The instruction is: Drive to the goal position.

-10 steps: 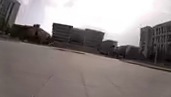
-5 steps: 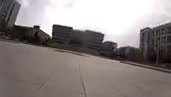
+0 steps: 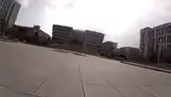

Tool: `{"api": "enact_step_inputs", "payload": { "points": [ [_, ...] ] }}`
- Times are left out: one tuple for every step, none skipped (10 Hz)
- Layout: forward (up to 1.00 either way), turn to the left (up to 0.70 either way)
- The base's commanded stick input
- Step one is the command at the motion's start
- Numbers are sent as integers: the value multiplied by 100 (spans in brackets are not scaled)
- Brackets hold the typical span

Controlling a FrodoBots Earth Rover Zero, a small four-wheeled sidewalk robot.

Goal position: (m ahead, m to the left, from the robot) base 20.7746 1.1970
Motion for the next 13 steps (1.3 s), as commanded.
{"api": "enact_step_inputs", "payload": {
  "points": [
    [70,0],
    [70,0],
    [70,0],
    [70,0],
    [70,0],
    [70,0],
    [70,0],
    [70,0],
    [70,0],
    [70,0],
    [70,0],
    [70,0],
    [70,0]
  ]
}}
